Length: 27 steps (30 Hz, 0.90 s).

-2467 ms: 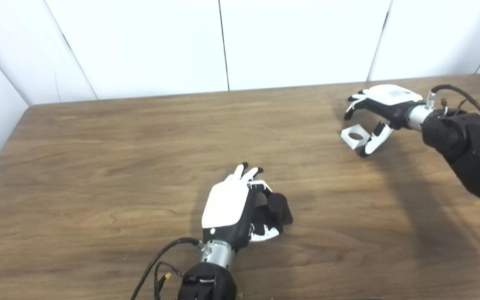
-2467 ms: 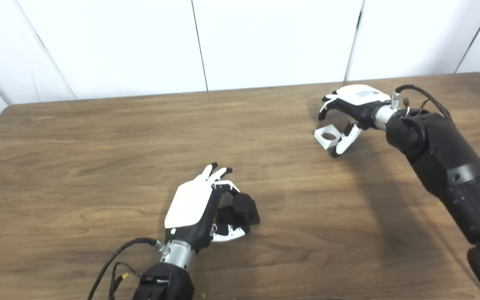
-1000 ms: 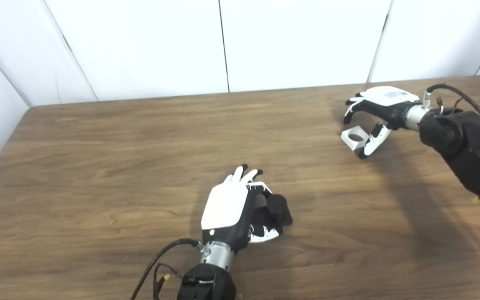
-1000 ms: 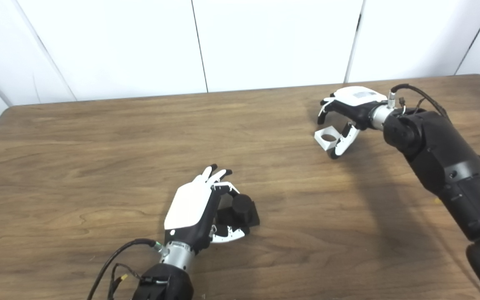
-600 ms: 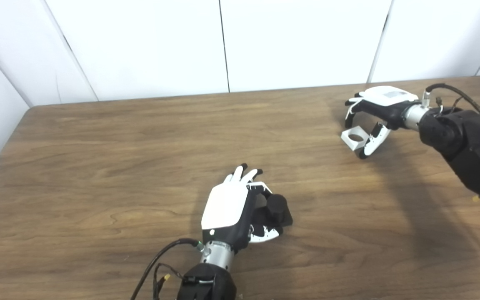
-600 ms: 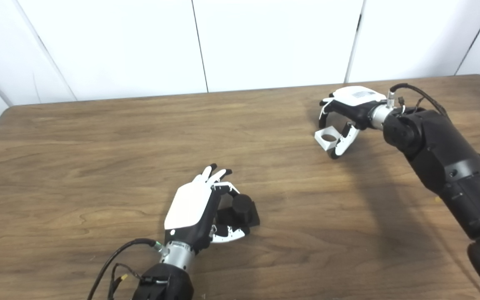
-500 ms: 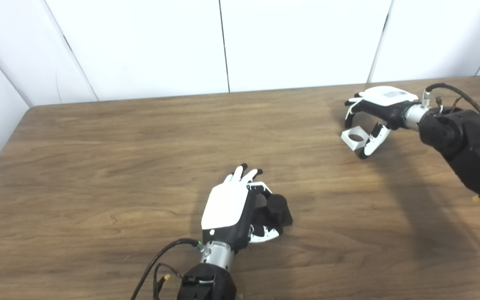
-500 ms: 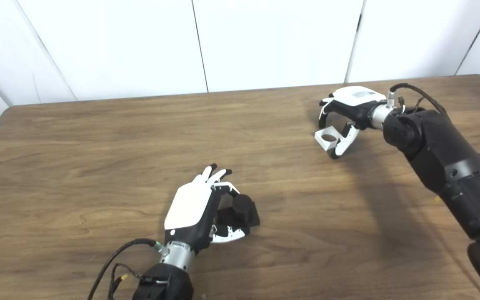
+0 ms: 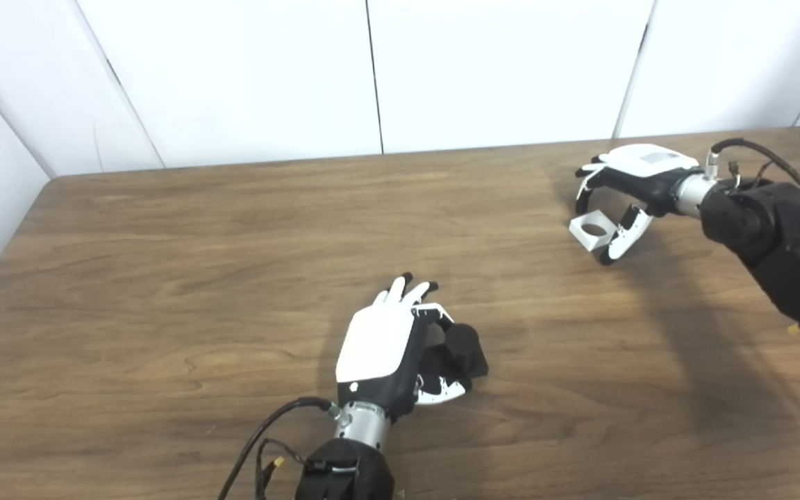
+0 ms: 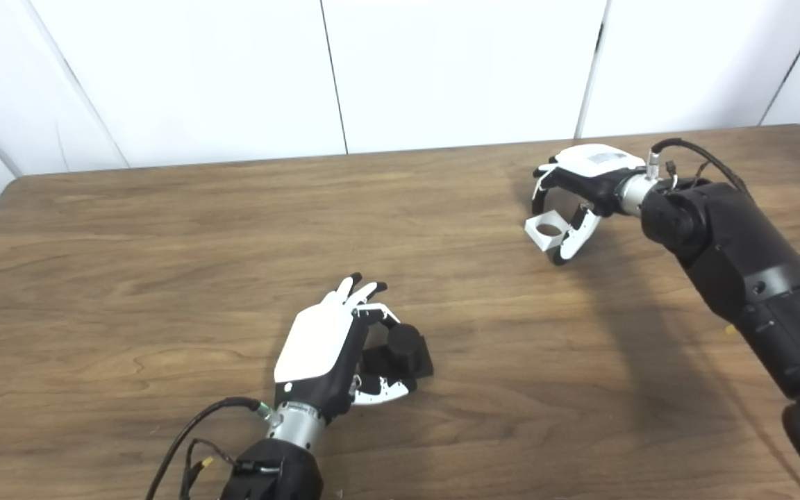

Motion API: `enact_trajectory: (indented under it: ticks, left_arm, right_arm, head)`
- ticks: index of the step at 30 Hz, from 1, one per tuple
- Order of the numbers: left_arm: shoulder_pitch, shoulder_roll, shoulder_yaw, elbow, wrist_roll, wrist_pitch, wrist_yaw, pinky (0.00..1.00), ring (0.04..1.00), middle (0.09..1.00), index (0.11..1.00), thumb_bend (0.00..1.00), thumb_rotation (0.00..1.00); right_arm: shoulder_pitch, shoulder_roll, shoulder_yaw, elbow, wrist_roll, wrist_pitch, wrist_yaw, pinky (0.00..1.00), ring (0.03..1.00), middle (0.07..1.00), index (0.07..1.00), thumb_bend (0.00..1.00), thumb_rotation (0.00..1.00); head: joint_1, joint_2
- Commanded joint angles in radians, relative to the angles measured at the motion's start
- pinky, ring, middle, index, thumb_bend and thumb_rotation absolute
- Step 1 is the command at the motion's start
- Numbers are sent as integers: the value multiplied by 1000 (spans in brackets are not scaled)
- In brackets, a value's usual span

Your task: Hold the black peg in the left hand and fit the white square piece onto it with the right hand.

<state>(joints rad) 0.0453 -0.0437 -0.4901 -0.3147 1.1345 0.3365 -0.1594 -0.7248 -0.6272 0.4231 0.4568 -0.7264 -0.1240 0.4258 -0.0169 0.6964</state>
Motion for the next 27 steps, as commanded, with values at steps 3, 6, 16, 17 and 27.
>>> enact_trajectory:
  ticks: [3, 6, 16, 17, 27]
  left_arm:
    - [-2, -2, 1, -9, 4, -8, 4, 959, 999, 911, 492, 516, 68]
    - [0, -3, 2, -10, 1, -7, 4, 962, 1000, 911, 492, 516, 67]
    - [2, -5, -2, -10, 8, -5, 5, 965, 1000, 913, 492, 517, 67]
    - [2, -5, -2, -8, 5, -8, 10, 964, 1000, 911, 492, 517, 67]
    - [2, -7, -3, -7, 4, -8, 15, 958, 1000, 911, 491, 517, 66]
  right_arm:
    - [-20, -42, 2, 11, -22, -14, -2, 1000, 1000, 936, 667, 855, 156]
    - [-21, -43, 4, 16, -24, -22, -5, 1000, 1000, 938, 662, 853, 155]
    - [-22, -45, 11, 25, -29, -42, -29, 981, 1000, 924, 626, 839, 127]
    - [-22, -44, 10, 26, -28, -43, -30, 982, 1000, 923, 622, 839, 122]
    - [-27, -46, 16, 32, -37, -50, -37, 974, 1000, 920, 611, 825, 113]
  head:
    - [-1, 1]
    - [-2, 1]
    - [-1, 0]
    - [0, 0]
    - [1, -4]
